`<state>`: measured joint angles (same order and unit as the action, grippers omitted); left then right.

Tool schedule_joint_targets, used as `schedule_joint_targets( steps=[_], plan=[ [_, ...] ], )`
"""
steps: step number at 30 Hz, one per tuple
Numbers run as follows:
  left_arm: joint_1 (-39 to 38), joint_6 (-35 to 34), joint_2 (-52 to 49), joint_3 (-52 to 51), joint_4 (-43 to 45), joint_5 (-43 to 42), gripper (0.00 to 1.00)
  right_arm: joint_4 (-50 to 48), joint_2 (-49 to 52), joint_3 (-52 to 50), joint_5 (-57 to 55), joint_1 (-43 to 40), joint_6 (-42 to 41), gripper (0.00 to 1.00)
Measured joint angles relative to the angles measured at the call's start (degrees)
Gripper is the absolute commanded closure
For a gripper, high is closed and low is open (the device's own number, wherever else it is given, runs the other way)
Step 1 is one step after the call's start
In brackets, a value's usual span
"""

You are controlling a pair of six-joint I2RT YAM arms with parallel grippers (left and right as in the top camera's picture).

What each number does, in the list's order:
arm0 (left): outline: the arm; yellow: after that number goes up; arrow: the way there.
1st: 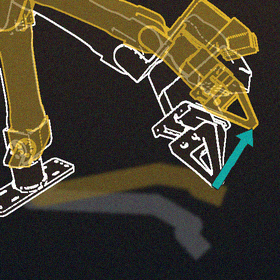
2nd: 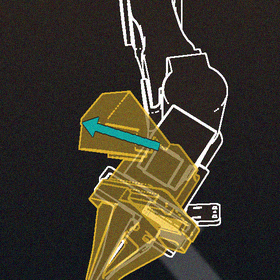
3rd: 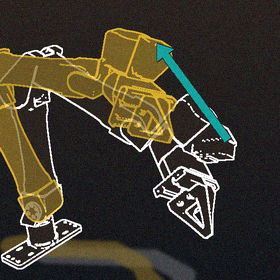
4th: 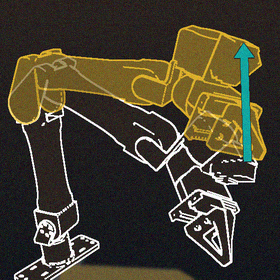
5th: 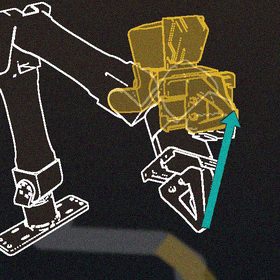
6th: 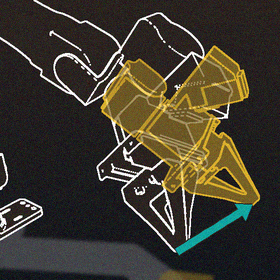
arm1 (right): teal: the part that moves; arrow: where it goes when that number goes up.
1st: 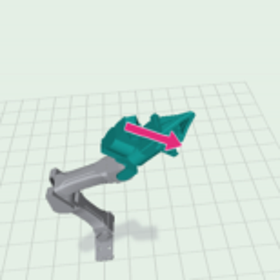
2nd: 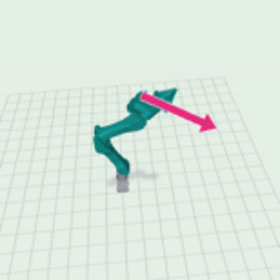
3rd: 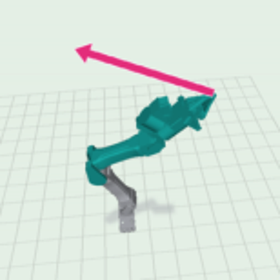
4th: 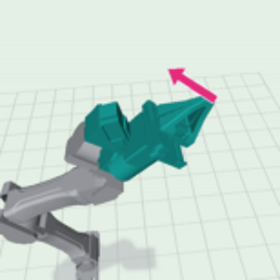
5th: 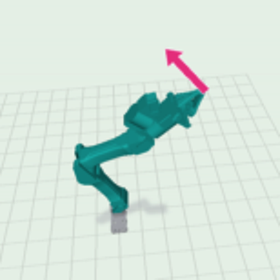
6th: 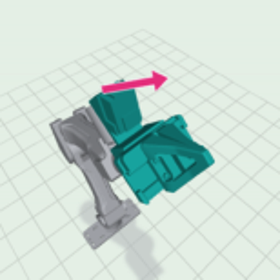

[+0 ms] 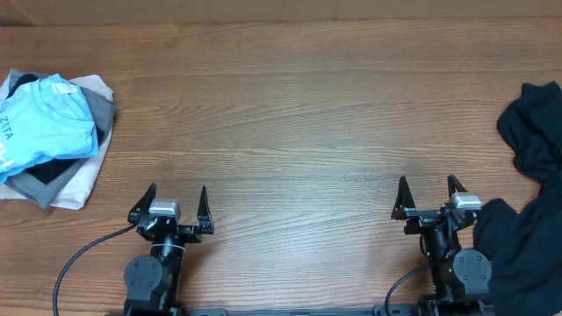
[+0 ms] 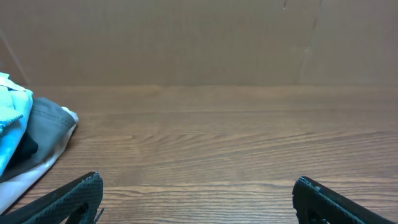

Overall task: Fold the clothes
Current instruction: 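Raise both arms and move the right gripper toward the black t-shirt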

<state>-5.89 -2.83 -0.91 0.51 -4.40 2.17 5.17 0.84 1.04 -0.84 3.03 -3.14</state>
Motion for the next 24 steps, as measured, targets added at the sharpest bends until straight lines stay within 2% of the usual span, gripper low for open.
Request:
schedule_joint_targets(
  steps=[11, 15, 21, 24],
  plan=[
    [0.0, -1.6, 0.0, 0.0, 0.0, 0.0, 0.0, 0.2, 0.0, 0.0, -0.1, 0.0, -2.7, 0.0],
    [0.0, -2.4, 0.0, 0.5, -1.6, -0.3, 0.0, 4.1, 0.3, 0.9, -2.9, 0.0, -3.7, 0.0],
    [0.0, -3.0, -1.3, 6.3, -8.9, -0.6, 0.0, 9.6, 5.8, 9.6, -8.0, 0.0, -4.2, 0.0],
    [0.0, -3.0, -6.9, 12.6, -11.4, -0.7, 0.0, 14.3, 13.6, 17.0, -9.6, 0.0, -4.3, 0.0]
  ],
)
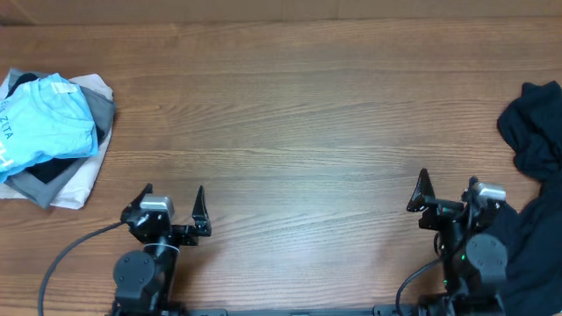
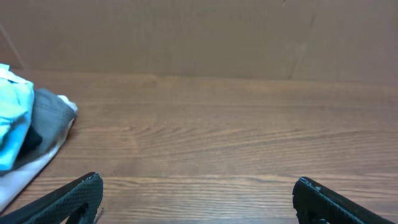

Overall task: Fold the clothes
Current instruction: 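Raise both arms and move the right gripper toward the black t-shirt, then grasp the black t-shirt with the right gripper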

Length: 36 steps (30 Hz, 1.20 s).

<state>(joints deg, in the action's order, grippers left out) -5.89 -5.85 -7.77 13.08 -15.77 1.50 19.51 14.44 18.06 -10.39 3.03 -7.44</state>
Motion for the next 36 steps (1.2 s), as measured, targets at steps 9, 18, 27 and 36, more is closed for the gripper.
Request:
schedule_joint_targets(
  steps=[9, 18, 27, 36],
  plan=[
    [0.0, 0.3, -27.4, 19.9, -10.8, -1.4, 0.0, 22.8, 30.7, 24.6, -0.5, -4.4, -4.6, 0.0],
    [0.0, 0.3, -40.8, 30.5, -19.1, -2.8, 0.0, 29.8, 49.9, 32.2, 1.7, -7.9, -8.7, 0.0],
    [0.0, 0.3, -41.1, 30.6, -20.1, -3.0, 0.0, 33.6, 64.4, 32.2, -5.1, -21.4, -19.6, 0.2],
    [0.0, 0.3, -41.1, 30.6, -20.1, -3.2, 0.0, 30.5, 76.6, 31.2, -5.7, -30.4, -21.7, 0.36]
  ],
)
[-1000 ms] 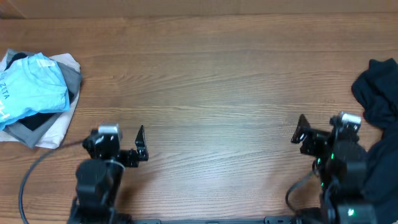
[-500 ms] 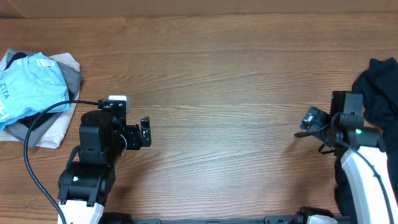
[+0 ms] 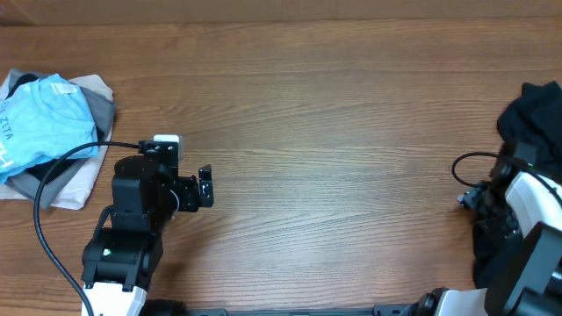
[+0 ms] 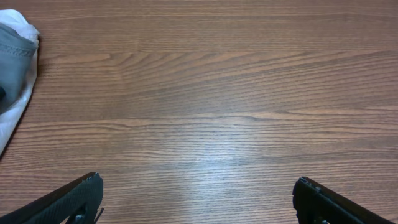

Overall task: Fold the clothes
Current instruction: 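Grasp the black t-shirt with the right gripper, then drag the black t-shirt leftward across the table with the right gripper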

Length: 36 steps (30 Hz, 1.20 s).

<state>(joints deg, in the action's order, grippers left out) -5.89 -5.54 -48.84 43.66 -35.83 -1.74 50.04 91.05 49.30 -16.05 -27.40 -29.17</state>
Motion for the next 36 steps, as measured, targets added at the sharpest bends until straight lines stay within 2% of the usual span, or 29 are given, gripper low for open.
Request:
schedule_joint_targets(
  steps=[3, 4, 5, 7, 17, 19, 22, 24, 28, 33, 34, 35, 36],
  plan=[
    [0.0, 0.0, 0.0, 0.0, 0.0, 0.0, 0.0, -0.8, 0.6, -0.1, -0.2, -2.4, -0.5, 0.64],
    [0.0, 0.0, 0.0, 0.0, 0.0, 0.0, 0.0, -1.0, 0.6, -0.1, -0.4, -3.2, -0.4, 0.7],
    [0.0, 0.0, 0.0, 0.0, 0.0, 0.0, 0.0, -1.0, 0.6, -0.1, -0.6, -3.5, -0.4, 0.82],
    [0.0, 0.0, 0.0, 0.0, 0.0, 0.0, 0.0, -1.0, 0.6, -0.2, -0.5, -4.1, -0.9, 0.96],
    [0.0, 0.0, 0.0, 0.0, 0.0, 0.0, 0.0, -2.1, 0.6, -1.1, 2.8, -4.1, 0.1, 0.96],
    [0.0, 0.0, 0.0, 0.0, 0.0, 0.0, 0.0, -4.6, 0.6, -1.2, 10.4, -3.8, 4.7, 0.96],
    [0.0, 0.0, 0.0, 0.0, 0.0, 0.0, 0.0, -7.0, 0.6, -1.2, 29.2, -1.1, 16.2, 0.96],
    [0.0, 0.0, 0.0, 0.0, 0.0, 0.0, 0.0, -6.6, 0.6, -1.1, 39.8, 2.6, 23.5, 0.96],
    [0.0, 0.0, 0.0, 0.0, 0.2, 0.0, 0.0, -7.5, 0.6, 1.0, 55.7, 17.7, 34.0, 0.96],
    [0.0, 0.0, 0.0, 0.0, 0.6, 0.0, 0.0, -16.5, 0.6, 5.1, 61.7, 31.6, 36.2, 0.96],
    [0.0, 0.0, 0.0, 0.0, 1.0, 0.0, 0.0, -22.5, 0.8, 5.9, 62.1, 34.2, 34.2, 0.96],
    [0.0, 0.0, 0.0, 0.0, 1.2, 0.0, 0.0, -24.0, 0.9, 6.5, 62.2, 35.1, 33.5, 0.9],
    [0.0, 0.0, 0.0, 0.0, 1.6, 0.0, 0.0, -26.4, 0.9, 7.5, 62.6, 36.1, 31.7, 0.74]
  ],
)
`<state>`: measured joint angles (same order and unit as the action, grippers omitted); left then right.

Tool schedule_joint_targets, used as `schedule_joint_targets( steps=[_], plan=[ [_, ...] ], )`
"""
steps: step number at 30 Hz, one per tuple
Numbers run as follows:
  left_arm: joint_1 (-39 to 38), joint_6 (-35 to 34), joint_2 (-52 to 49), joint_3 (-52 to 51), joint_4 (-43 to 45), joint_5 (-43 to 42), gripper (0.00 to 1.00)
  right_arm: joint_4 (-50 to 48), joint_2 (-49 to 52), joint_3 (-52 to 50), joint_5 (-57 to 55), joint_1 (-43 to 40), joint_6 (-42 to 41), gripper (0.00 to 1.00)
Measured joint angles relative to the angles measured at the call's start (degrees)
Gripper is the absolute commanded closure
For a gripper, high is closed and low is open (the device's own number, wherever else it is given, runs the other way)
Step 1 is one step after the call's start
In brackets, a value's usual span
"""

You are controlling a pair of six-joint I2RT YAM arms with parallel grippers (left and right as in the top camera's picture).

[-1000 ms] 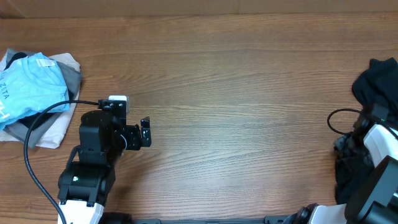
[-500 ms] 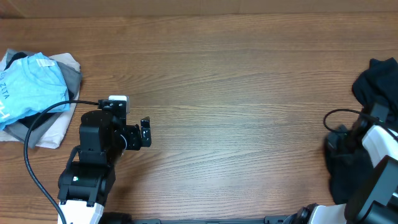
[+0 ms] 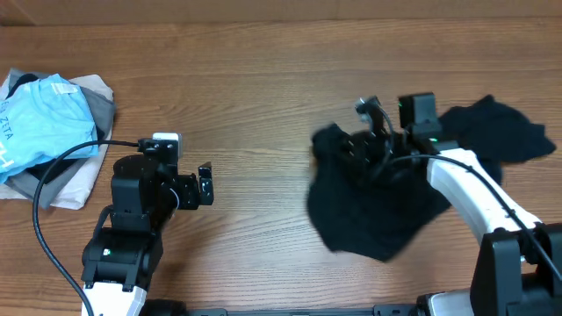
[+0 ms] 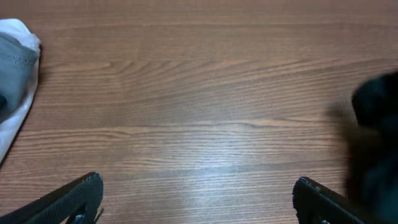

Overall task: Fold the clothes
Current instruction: 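Drag the black t-shirt leftward across the table with the right gripper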

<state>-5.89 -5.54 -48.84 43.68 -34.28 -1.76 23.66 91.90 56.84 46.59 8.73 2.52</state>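
Note:
A black garment (image 3: 386, 206) lies crumpled across the middle right of the wooden table (image 3: 263, 79), one end trailing to the far right. My right gripper (image 3: 367, 151) sits bunched into its upper left part, shut on the cloth, its fingers mostly hidden by fabric. My left gripper (image 4: 196, 206) hovers open over bare wood at the left, with nothing between its fingers (image 4: 74, 198). The garment's edge shows as a dark blur (image 4: 376, 118) at the right of the left wrist view.
A stack of clothes (image 3: 48, 132) lies at the far left edge, a light blue shirt on top of grey and white ones. Its grey and white corner (image 4: 15, 87) shows in the left wrist view. A black cable (image 3: 53, 228) trails from the left arm.
My right gripper was at the table's right edge by the dark heap. Now it is near the middle with the black garment drawn out leftwards. The left arm has not moved.
Both grippers stood open at the near edge, the dark heap at the right. The right arm then turned toward that heap. Later the left gripper was out over the table by the stack, the right at the heap. Now the garment lies mid-table.

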Motion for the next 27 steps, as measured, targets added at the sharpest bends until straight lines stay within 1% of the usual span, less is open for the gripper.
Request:
schedule_joint_targets(
  steps=[1, 2, 3, 4, 5, 6, 9, 12, 15, 16, 17, 21, 23, 25, 27],
  plan=[
    [0.0, 0.0, 0.0, 0.0, 0.2, 0.0, 0.0, -1.2, 0.0, 1.1, 0.4, 0.5, -1.1, 0.66],
    [0.0, 0.0, 0.0, 0.0, 0.4, 0.0, 0.0, -1.5, 0.0, 2.3, 0.6, 0.5, -2.6, 0.43],
    [0.0, 0.0, 0.0, 0.0, 0.7, 0.0, 0.0, -1.6, 0.0, 3.4, 0.7, 0.4, -3.6, 0.25],
    [0.0, 0.0, 0.0, 0.0, 0.9, -0.1, 0.0, -0.8, 0.0, 4.6, 0.6, 0.1, -4.4, 0.16],
    [0.0, 0.0, 0.0, 0.0, 1.1, -0.2, 0.0, 1.7, 0.0, 6.6, 0.0, -0.6, -5.2, 0.0],
    [0.0, 0.0, 0.0, 0.0, 1.2, -0.2, 0.0, 3.0, 0.0, 7.7, -0.5, -1.0, -5.5, 0.0],
    [0.0, 0.0, 0.0, 0.0, 1.3, -0.2, 0.0, 10.8, 0.0, 10.8, -6.8, -3.7, -7.0, 0.0],
    [0.0, -0.1, 0.0, 0.0, 1.5, -0.4, 0.0, 19.4, 0.0, 12.0, -17.0, -6.1, -10.7, 0.0],
    [0.0, -1.3, -0.1, 0.0, 2.9, -2.4, 0.0, 27.5, 0.0, 12.2, -30.3, -11.6, -17.2, 0.0],
    [0.0, -1.7, -0.2, 0.0, 3.3, -3.0, 0.0, 28.5, 0.0, 12.2, -31.8, -12.6, -18.2, 0.0],
    [0.0, -2.5, -0.4, 0.0, 3.9, -4.2, 0.02, 30.1, 0.0, 12.2, -34.6, -15.2, -19.9, 0.0],
    [-0.3, -6.4, -4.7, 0.3, 5.2, -11.2, 0.06, 33.7, -0.5, 12.2, -39.1, -24.0, -22.6, 0.0],
    [-1.5, -8.4, -8.3, 0.4, 5.2, -14.0, 0.06, 34.3, -0.7, 12.2, -39.8, -26.3, -23.0, 0.0],
    [-4.5, -11.9, -14.0, 0.4, 5.5, -17.1, 0.06, 35.8, -1.2, 12.3, -40.7, -30.9, -23.5, 0.0],
    [-7.0, -14.5, -17.9, 0.4, 7.6, -18.6, 0.06, 37.1, -1.6, 12.3, -40.9, -32.9, -23.5, 0.0]
  ],
)
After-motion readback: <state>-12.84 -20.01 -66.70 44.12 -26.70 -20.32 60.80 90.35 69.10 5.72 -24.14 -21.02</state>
